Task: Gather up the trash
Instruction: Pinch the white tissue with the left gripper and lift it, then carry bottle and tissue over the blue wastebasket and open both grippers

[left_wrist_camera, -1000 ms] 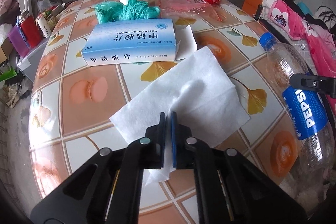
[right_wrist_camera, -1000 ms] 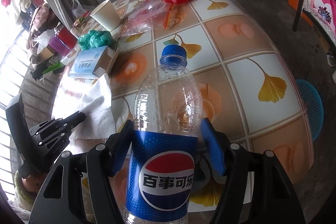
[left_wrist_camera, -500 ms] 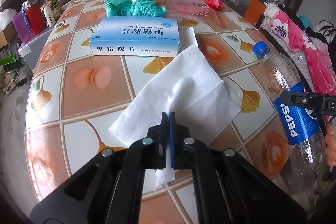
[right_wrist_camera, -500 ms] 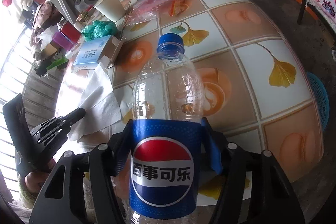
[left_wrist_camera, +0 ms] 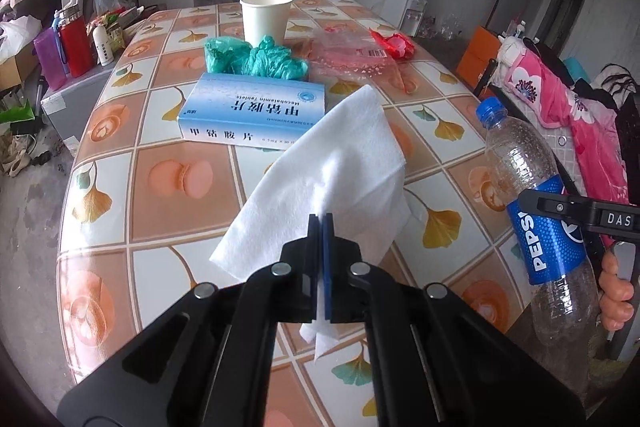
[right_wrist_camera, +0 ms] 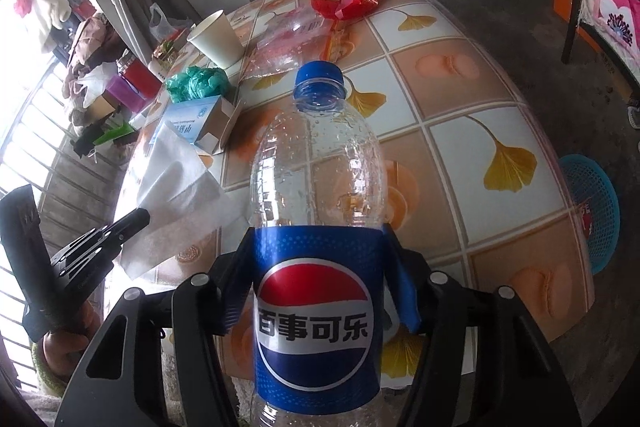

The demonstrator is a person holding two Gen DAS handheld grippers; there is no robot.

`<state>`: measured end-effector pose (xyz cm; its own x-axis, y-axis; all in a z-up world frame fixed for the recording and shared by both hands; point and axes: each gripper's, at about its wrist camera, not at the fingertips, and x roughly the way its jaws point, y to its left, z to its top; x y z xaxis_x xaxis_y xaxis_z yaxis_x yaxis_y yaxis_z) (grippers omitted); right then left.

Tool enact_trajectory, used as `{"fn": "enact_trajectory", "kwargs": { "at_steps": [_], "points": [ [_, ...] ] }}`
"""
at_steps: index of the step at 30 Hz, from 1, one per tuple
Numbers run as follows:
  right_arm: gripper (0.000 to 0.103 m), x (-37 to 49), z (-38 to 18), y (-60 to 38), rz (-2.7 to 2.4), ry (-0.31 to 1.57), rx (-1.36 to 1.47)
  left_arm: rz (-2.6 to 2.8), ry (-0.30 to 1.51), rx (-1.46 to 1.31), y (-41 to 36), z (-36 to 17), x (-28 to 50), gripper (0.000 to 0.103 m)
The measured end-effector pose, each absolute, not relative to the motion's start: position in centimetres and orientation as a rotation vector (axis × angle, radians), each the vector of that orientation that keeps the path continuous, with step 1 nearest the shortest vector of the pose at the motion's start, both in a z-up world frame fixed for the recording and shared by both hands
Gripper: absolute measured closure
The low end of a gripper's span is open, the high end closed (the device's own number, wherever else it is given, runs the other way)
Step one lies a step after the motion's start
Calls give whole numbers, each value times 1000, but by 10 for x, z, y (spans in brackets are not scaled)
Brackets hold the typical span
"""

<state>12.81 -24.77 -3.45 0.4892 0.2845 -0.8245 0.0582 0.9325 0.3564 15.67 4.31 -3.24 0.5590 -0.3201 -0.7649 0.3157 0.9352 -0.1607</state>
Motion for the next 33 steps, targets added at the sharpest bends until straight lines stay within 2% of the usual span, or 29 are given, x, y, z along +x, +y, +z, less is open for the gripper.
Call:
{"fn": "enact_trajectory", "kwargs": {
  "at_steps": [9,17,33],
  "points": [
    [45,120,-8,-266,111,985,369,-449,829,-43,19,-1,160,103],
    [45,98,16,-304,45,904,401,-582,794,-18,-33,25,167,103],
    [45,39,15,-430,-179,819,551,-916,891,85,-224,30,180,103]
  ]
}}
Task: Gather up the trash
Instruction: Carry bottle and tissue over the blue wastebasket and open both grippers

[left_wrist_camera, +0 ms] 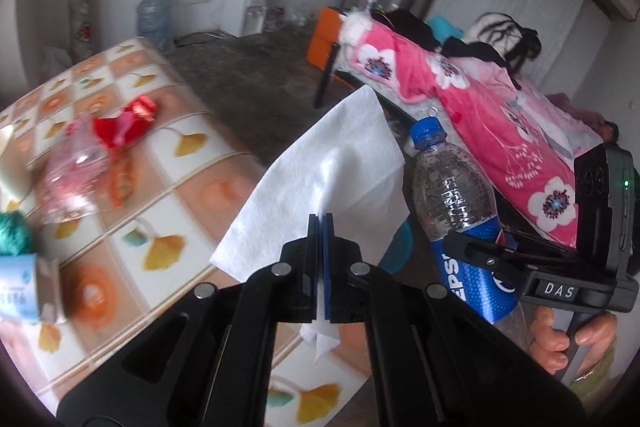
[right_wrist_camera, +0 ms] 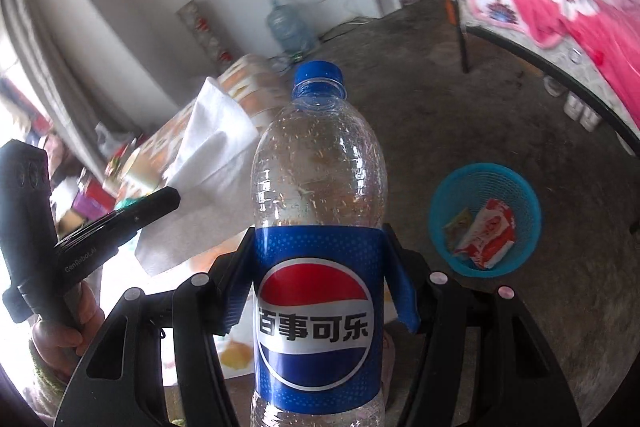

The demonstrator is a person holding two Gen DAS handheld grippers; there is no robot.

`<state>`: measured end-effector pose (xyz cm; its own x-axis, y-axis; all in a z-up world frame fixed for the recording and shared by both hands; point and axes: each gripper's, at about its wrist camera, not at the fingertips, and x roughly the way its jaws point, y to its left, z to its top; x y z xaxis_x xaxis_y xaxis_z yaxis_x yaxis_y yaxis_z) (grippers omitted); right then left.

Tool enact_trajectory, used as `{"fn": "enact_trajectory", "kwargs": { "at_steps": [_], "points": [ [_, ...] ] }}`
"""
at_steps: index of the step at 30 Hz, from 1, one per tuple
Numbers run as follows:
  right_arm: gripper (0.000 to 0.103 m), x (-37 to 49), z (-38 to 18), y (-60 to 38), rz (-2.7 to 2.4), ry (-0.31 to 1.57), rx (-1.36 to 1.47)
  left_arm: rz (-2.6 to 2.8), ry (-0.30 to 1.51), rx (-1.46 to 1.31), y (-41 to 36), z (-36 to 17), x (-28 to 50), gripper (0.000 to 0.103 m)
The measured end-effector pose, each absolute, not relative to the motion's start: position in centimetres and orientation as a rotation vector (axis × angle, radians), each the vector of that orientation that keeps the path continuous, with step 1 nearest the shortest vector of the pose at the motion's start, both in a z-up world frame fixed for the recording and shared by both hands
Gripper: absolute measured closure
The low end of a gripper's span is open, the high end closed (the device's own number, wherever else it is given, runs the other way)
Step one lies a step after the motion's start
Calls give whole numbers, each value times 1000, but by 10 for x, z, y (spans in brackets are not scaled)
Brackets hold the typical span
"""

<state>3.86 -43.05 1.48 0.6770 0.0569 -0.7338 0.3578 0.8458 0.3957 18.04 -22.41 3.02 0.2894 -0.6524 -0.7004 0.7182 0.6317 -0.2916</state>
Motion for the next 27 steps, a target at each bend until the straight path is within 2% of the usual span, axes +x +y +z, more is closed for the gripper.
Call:
{"fn": "enact_trajectory", "kwargs": {
  "at_steps": [5,11,24,25,27],
  "points": [
    [45,30,-1,-477,-243,818,643,-991,989,94,-285,11,193,103],
    [45,23,-37,-538,-336,842,796,-1036,1185,103,-362,-39,219,103],
    [44,49,-190,-641,-389,904,1242,-945,1447,307,-509,-178,253,103],
    [44,51,-202,-647,-403,903,1272,-940,1455,318,-517,-186,255,102],
    [43,52,-226,-657,-441,895,1322,-935,1468,341,-533,-201,257,92]
  ]
}}
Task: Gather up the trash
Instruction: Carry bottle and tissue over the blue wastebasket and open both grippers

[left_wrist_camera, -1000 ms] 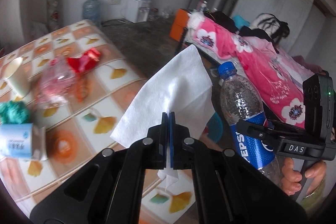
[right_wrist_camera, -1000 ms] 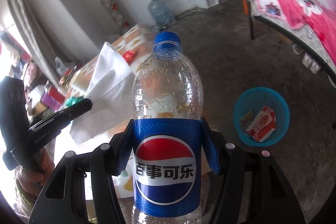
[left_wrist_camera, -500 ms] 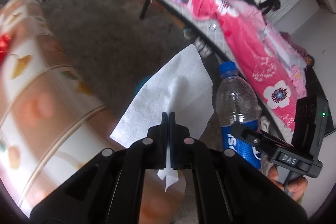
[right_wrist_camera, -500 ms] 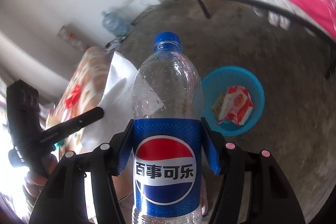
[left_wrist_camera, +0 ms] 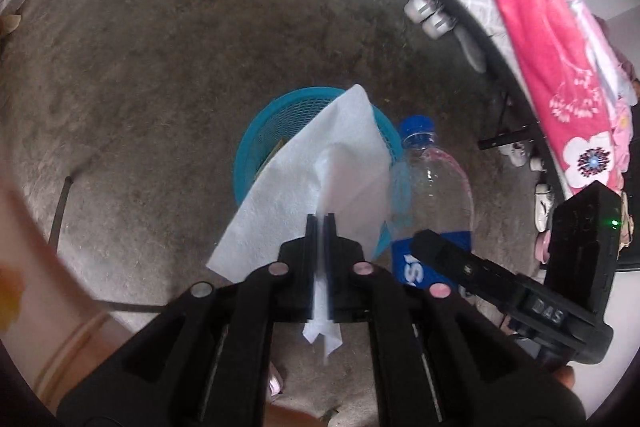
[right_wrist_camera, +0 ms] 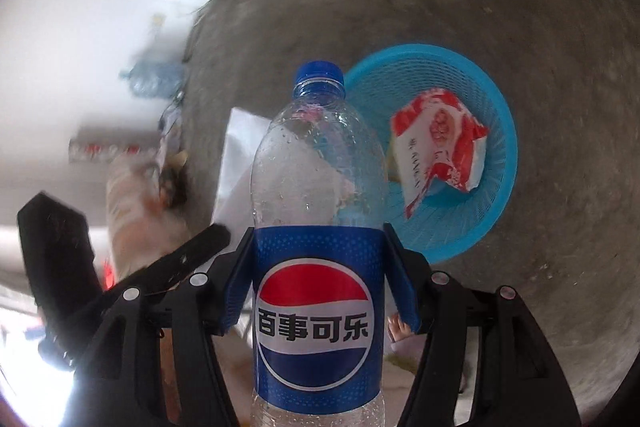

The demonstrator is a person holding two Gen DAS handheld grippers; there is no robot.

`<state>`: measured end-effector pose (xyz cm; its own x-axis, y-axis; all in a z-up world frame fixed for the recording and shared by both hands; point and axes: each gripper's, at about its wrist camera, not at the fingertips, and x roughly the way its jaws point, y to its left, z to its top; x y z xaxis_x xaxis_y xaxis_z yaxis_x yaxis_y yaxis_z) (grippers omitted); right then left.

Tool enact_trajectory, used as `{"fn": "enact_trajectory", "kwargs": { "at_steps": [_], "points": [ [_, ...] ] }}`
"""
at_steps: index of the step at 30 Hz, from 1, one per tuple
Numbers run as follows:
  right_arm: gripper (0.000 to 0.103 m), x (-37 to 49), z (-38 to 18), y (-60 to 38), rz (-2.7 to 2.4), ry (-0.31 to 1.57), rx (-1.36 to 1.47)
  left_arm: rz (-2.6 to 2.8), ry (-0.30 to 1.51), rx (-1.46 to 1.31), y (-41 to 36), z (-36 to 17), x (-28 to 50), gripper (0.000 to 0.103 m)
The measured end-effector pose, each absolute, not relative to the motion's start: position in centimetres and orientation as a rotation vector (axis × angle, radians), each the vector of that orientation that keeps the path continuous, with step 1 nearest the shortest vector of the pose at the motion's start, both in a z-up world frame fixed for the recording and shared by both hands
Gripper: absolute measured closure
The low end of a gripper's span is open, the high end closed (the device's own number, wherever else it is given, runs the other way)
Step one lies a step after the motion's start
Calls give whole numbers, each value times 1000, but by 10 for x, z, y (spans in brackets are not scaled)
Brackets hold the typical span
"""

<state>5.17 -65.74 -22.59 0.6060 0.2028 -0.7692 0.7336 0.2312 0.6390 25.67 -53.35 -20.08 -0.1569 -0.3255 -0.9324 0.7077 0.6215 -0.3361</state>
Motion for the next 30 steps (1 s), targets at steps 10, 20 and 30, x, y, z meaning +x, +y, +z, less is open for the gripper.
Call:
{"fn": "enact_trajectory", "kwargs": {
  "at_steps": [10,20,30],
  "points": [
    [32,39,-273,-678,-565,870,1395,-966,1451,226,-551,-203,257,41],
    [31,34,-232,-662,-575,870,1247,-1004,1339,181,-517,-138,249,40],
    [27,26,-142,-607,-516,858,963,-1023,1159,89,-401,-40,234,30]
  ]
}}
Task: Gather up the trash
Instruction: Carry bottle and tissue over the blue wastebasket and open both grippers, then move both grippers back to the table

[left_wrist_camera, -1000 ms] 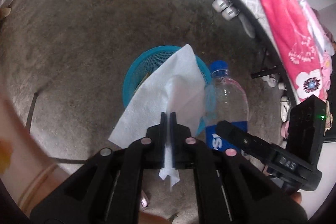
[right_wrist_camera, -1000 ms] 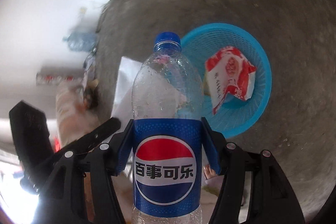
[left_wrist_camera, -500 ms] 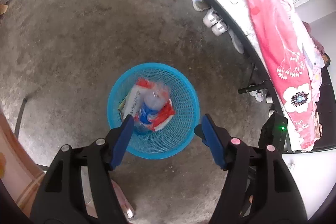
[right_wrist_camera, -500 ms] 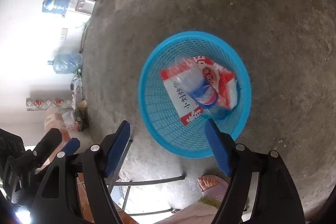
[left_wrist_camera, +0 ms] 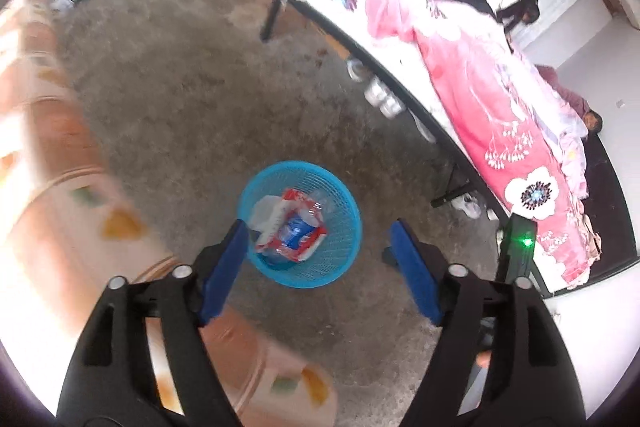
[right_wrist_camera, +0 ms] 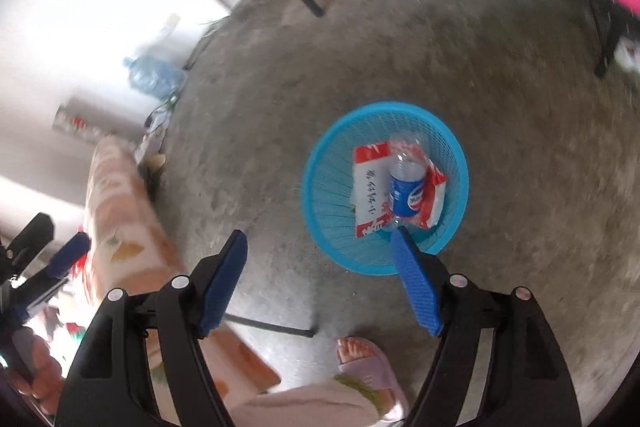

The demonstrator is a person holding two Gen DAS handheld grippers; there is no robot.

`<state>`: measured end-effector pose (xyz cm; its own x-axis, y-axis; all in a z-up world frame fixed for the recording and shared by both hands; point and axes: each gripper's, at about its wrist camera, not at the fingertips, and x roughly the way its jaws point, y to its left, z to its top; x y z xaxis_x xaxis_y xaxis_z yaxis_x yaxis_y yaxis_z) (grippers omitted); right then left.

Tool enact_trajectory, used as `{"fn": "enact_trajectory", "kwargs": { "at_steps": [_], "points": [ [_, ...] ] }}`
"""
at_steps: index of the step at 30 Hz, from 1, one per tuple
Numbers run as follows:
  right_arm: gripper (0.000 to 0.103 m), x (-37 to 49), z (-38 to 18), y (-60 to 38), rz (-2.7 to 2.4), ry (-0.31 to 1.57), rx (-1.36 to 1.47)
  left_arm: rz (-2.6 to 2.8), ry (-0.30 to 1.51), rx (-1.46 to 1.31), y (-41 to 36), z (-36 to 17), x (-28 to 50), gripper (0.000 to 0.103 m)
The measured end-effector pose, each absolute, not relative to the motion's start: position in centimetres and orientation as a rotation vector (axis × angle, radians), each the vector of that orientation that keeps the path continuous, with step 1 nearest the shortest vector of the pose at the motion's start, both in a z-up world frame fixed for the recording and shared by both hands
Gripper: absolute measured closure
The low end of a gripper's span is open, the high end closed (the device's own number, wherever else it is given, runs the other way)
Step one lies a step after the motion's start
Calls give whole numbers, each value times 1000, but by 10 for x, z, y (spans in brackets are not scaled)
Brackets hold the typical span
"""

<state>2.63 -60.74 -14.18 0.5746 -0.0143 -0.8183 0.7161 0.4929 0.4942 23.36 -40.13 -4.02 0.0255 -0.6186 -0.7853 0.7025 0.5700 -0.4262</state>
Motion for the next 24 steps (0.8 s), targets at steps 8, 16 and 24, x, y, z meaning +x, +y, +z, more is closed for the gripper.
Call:
{"fn": "enact_trajectory", "kwargs": {
  "at_steps": [8,16,24],
  "points": [
    [24,41,-69,-544,-365,848,743,-862,986,3,-251,22,224,26],
    [24,86,-12,-459,-148,864,543,-593,890,-120,-89,35,225,26],
    [24,156,9,-329,194,903,366,-323,836,-270,45,23,228,26]
  ]
}}
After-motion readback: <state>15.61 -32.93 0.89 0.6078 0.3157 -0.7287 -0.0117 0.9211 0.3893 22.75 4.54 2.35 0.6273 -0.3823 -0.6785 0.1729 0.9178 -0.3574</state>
